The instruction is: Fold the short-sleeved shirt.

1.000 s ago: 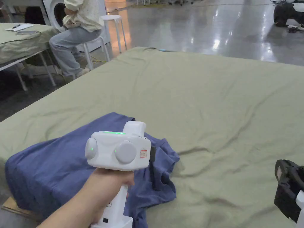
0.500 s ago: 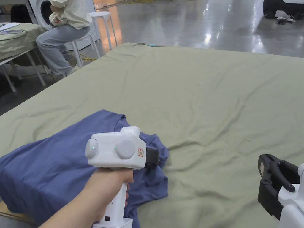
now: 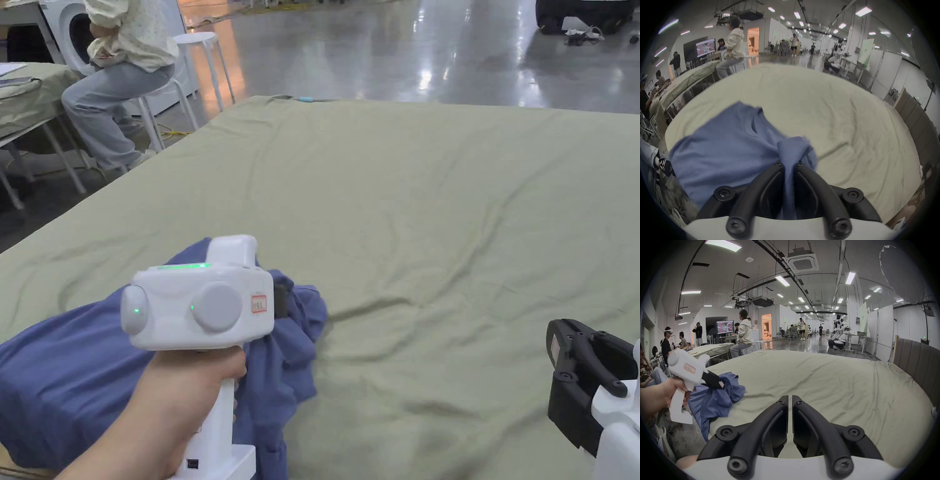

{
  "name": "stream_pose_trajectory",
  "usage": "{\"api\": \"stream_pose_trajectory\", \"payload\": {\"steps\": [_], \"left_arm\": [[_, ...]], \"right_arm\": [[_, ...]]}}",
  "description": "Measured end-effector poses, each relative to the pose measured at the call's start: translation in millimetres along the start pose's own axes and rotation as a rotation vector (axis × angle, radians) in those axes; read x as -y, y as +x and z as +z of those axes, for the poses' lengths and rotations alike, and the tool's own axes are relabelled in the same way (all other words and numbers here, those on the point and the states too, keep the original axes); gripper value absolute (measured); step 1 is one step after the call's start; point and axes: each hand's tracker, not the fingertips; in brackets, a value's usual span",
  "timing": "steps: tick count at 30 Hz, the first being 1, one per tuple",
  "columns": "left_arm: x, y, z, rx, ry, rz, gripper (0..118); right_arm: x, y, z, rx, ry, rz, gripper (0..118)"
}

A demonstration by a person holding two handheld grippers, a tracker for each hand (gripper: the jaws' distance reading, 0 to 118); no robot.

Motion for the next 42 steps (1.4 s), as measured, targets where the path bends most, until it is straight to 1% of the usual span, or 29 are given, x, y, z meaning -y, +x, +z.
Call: {"api": "stream_pose_trajectory", "payload": {"steps": [4,5,7,10,11,12,13,15,17,19,21,25,27,30,32,35,39,42], "left_arm": [[-32,11,42,0.037,0.113,0.017,6],[-43,18,52,0.05,0.121,-0.002,6],[-58,29,70,0.104,0.16,0.016,6],[-84,60,89,0.168,0.204,-0.031,6],[-90,76,95,0.194,0.216,-0.058,6],[-96,94,99,0.23,0.191,-0.089,6],[-104,112,99,0.26,0.207,-0.093,6],[-114,159,105,0.311,0.229,-0.159,6],[-123,208,106,0.359,0.252,-0.216,6],[-128,262,111,0.434,0.252,-0.259,6],[-128,318,112,0.502,0.242,-0.306,6],[-106,429,109,0.605,0.19,-0.428,6],[-87,487,104,0.633,0.147,-0.504,6],[-53,554,93,0.684,0.052,-0.559,6],[-25,588,80,0.671,-0.012,-0.605,6],[25,615,53,0.649,-0.082,-0.682,6],[71,625,15,0.644,-0.199,-0.69,6],[89,621,4,0.633,-0.197,-0.703,6]], "right_arm": [[-4,7,2,0.012,0.009,-0.018,6],[-6,9,4,0.015,0.012,-0.022,6],[-9,13,8,0.027,0.024,-0.019,6],[-17,25,19,0.049,0.051,-0.023,6],[-21,30,23,0.051,0.054,-0.034,6],[-25,36,29,0.052,0.058,-0.06,6],[-27,42,35,0.057,0.067,-0.082,6],[-33,54,52,0.074,0.092,-0.101,6],[-38,67,70,0.103,0.114,-0.08,6],[-41,84,91,0.169,0.136,-0.043,6],[-43,106,115,0.233,0.158,-0.04,6],[-40,155,164,0.358,0.188,-0.075,6],[-35,179,187,0.43,0.193,-0.09,6],[-21,208,217,0.517,0.182,-0.132,6],[-12,223,232,0.557,0.164,-0.149,6],[3,241,252,0.604,0.139,-0.162,6],[21,256,266,0.647,0.104,-0.191,6],[29,261,265,0.652,0.089,-0.217,6]]}}
